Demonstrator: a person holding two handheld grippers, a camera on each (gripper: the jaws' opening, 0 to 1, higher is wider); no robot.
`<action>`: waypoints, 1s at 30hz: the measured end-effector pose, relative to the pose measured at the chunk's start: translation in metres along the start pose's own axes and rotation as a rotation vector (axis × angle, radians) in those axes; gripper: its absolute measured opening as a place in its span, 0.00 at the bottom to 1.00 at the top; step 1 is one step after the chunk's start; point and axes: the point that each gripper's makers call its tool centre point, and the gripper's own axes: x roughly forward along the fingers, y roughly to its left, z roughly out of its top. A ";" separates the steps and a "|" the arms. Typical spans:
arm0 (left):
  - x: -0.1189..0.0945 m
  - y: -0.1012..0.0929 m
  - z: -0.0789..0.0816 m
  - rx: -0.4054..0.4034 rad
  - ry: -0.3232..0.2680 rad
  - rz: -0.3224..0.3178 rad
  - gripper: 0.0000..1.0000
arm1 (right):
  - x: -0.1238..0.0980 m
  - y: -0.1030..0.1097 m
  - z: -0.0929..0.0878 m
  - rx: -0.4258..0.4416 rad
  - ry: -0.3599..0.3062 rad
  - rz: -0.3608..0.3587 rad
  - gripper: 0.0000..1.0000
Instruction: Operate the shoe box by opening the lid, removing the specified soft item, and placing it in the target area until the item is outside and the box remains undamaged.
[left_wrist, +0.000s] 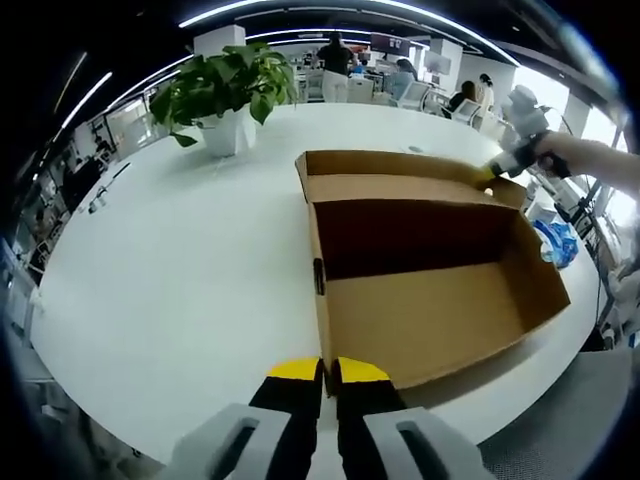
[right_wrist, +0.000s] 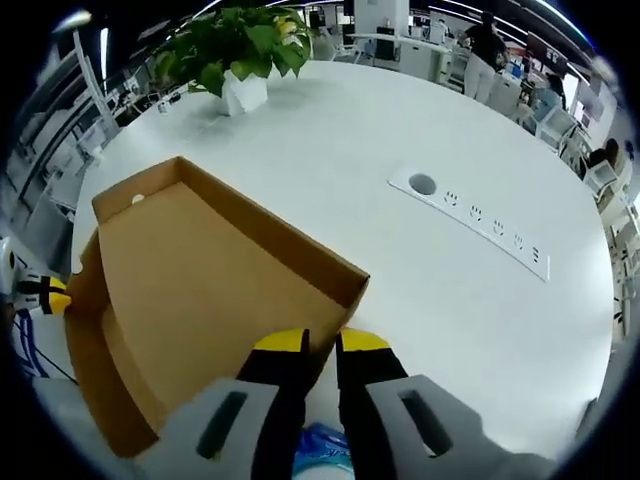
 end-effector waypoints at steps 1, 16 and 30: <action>0.000 0.000 0.000 0.002 0.000 0.000 0.04 | -0.001 0.000 0.001 0.003 -0.005 -0.002 0.08; -0.002 -0.002 0.001 -0.009 -0.019 -0.006 0.04 | -0.041 0.009 0.013 -0.026 -0.100 -0.020 0.06; -0.005 -0.005 -0.001 -0.020 -0.036 -0.015 0.04 | -0.068 0.013 0.026 -0.036 -0.194 -0.033 0.04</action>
